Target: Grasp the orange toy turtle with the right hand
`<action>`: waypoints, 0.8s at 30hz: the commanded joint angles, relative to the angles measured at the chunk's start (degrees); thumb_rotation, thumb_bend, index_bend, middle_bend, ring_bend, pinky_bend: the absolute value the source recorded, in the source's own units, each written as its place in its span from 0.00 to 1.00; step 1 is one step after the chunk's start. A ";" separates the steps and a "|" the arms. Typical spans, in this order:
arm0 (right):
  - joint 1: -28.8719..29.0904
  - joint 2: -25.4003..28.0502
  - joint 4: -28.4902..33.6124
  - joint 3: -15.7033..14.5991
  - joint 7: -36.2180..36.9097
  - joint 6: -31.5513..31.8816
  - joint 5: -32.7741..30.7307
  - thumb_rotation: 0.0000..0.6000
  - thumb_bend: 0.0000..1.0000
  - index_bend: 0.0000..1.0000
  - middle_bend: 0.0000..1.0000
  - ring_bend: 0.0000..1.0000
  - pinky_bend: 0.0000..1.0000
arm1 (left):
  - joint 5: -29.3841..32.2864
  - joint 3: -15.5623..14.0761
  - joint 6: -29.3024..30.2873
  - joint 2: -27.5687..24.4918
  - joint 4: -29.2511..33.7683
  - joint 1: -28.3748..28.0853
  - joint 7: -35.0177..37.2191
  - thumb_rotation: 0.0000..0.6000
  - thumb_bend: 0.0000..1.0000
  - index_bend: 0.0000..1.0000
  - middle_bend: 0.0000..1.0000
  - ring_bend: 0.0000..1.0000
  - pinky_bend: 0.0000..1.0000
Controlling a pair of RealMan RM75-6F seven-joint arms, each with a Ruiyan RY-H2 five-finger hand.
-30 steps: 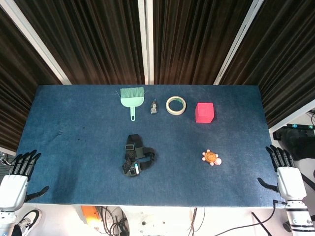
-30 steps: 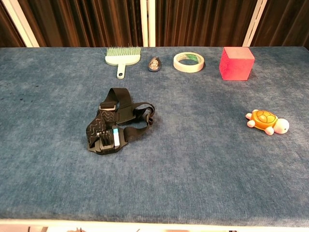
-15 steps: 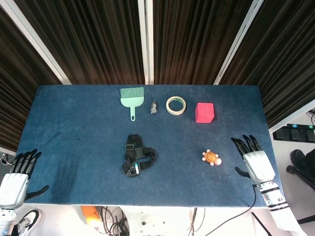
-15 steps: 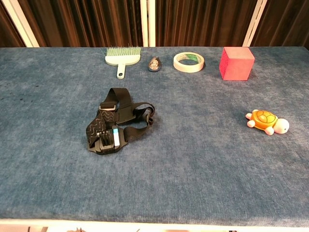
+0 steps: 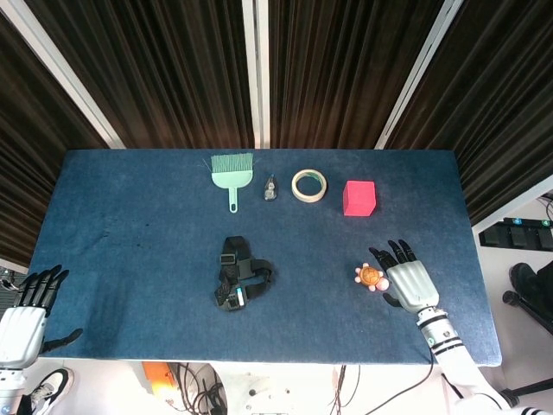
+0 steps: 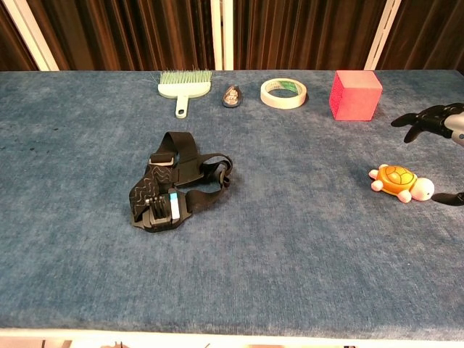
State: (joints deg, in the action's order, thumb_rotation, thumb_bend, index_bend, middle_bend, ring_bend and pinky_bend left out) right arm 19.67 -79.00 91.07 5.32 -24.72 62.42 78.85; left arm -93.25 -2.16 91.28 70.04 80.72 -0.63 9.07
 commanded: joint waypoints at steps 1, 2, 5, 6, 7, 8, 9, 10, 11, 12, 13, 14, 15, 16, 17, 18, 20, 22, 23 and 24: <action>0.49 -0.51 -0.04 -0.11 -1.11 -0.23 -0.97 1.00 0.15 0.11 0.19 0.00 0.00 | 0.10 -0.04 -0.08 0.18 -0.50 0.03 0.50 1.00 0.00 0.04 0.00 0.00 0.00; 0.66 -0.69 -0.15 -0.10 -1.44 -0.25 -1.32 1.00 0.15 0.11 0.20 0.00 0.00 | 0.13 -0.06 -0.15 0.27 -0.73 0.03 0.76 1.00 0.00 0.04 0.00 0.00 0.00; 1.10 -1.30 -0.49 0.03 -2.07 -0.42 -2.44 1.00 0.20 0.13 0.21 0.00 0.00 | 0.23 -0.07 -0.26 0.53 -1.29 0.02 1.39 1.00 0.00 0.04 0.00 0.00 0.00; 1.25 -1.43 -0.56 0.01 -2.22 -0.53 -2.67 1.00 0.21 0.13 0.21 0.00 0.00 | 0.25 -0.06 -0.26 0.59 -1.43 0.03 1.54 1.00 0.00 0.04 0.00 0.00 0.00; 1.41 -1.55 -0.64 -0.02 -2.38 -0.61 -2.84 1.00 0.22 0.13 0.22 0.00 0.00 | 0.28 -0.06 -0.25 0.64 -1.58 0.04 1.65 1.00 0.00 0.04 0.00 0.00 0.00; 1.62 -1.71 -0.72 -0.08 -2.62 -0.72 -3.05 1.00 0.22 0.14 0.22 0.00 0.00 | 0.34 -0.05 -0.26 0.68 -1.77 0.06 1.82 1.00 0.00 0.04 0.00 0.00 0.00; 1.77 -1.85 -0.77 -0.11 -2.80 -0.78 -3.21 1.00 0.22 0.14 0.22 0.00 0.00 | 0.40 -0.02 -0.29 0.69 -1.89 0.06 1.94 1.00 0.00 0.04 0.00 0.00 0.00; 1.92 -1.98 -0.80 -0.13 -2.97 -0.86 -3.40 1.00 0.22 0.14 0.22 0.00 0.00 | 0.45 0.00 -0.31 0.68 -1.99 0.05 2.06 1.00 0.00 0.04 0.00 0.00 0.00; 2.10 -2.14 -0.87 -0.17 -3.22 -0.99 -3.71 1.00 0.23 0.15 0.22 0.00 0.00 | 0.51 0.01 -0.33 0.68 -2.10 0.06 2.19 1.00 0.00 0.04 0.00 0.00 0.00; 2.24 -2.25 -0.90 -0.22 -3.44 -1.11 -3.97 1.00 0.23 0.15 0.22 0.00 0.00 | 0.54 0.01 -0.35 0.69 -2.19 0.07 2.29 1.00 0.00 0.04 0.00 0.00 0.00; 2.37 -2.35 -0.91 -0.27 -3.67 -1.23 -4.24 1.00 0.23 0.15 0.22 0.00 0.00 | 0.56 0.02 -0.38 0.71 -2.28 0.06 2.39 1.00 0.00 0.04 0.00 0.00 0.00; 2.52 -2.47 -0.90 -0.35 -3.94 -1.34 -4.58 1.00 0.23 0.15 0.23 0.00 0.00 | 0.60 0.02 -0.43 0.73 -2.38 0.05 2.51 1.00 0.00 0.04 0.00 0.00 0.00; 2.60 -2.54 -0.89 -0.43 -4.11 -1.40 -4.81 1.00 0.23 0.15 0.23 0.00 0.00 | 0.62 0.03 -0.46 0.75 -2.45 0.04 2.59 1.00 0.00 0.04 0.00 0.00 0.00; 2.66 -2.59 -0.88 -0.54 -4.28 -1.47 -5.02 1.00 0.24 0.15 0.24 0.00 0.00 | 0.65 0.02 -0.49 0.78 -2.51 0.04 2.67 1.00 0.00 0.04 0.00 0.00 0.00; 2.74 -2.65 -0.88 -0.71 -4.48 -1.55 -5.28 1.00 0.24 0.15 0.24 0.00 0.00 | 0.68 0.00 -0.56 0.82 -2.63 0.04 2.78 1.00 0.00 0.04 0.00 0.00 0.00; 2.82 -2.69 -0.92 -0.80 -4.62 -1.62 -5.47 1.00 0.24 0.16 0.24 0.00 0.00 | 0.71 0.00 -0.62 0.85 -2.72 0.02 2.85 1.00 0.00 0.04 0.00 0.00 0.00; 3.06 -2.84 -1.04 -0.93 -4.88 -1.76 -5.86 1.00 0.24 0.17 0.24 0.00 0.00 | 0.74 0.02 -0.74 0.90 -2.91 -0.05 3.05 1.00 0.00 0.04 0.00 0.00 0.00; 3.25 -3.02 -1.24 -1.03 -4.99 -1.77 -6.02 1.00 0.25 0.20 0.25 0.00 0.00 | 0.73 -0.01 -0.80 0.97 -3.04 -0.07 3.17 1.00 0.00 0.04 0.00 0.00 0.00; 3.40 -3.18 -1.41 -1.09 -4.99 -1.78 -6.05 1.00 0.25 0.22 0.26 0.00 0.00 | 0.74 -0.02 -0.83 1.03 -3.13 -0.07 3.26 1.00 0.00 0.04 0.00 0.00 0.00; 3.51 -3.34 -1.58 -1.13 -4.96 -1.78 -6.03 1.00 0.26 0.23 0.27 0.00 0.00 | 0.76 -0.01 -0.85 1.06 -3.21 -0.08 3.33 1.00 0.00 0.04 0.00 0.00 0.00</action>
State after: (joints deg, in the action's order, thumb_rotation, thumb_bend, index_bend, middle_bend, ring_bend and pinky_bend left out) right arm 23.10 -82.24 89.59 4.23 -29.69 60.64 72.82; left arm -92.50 -2.17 90.43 71.10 77.51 -0.70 12.40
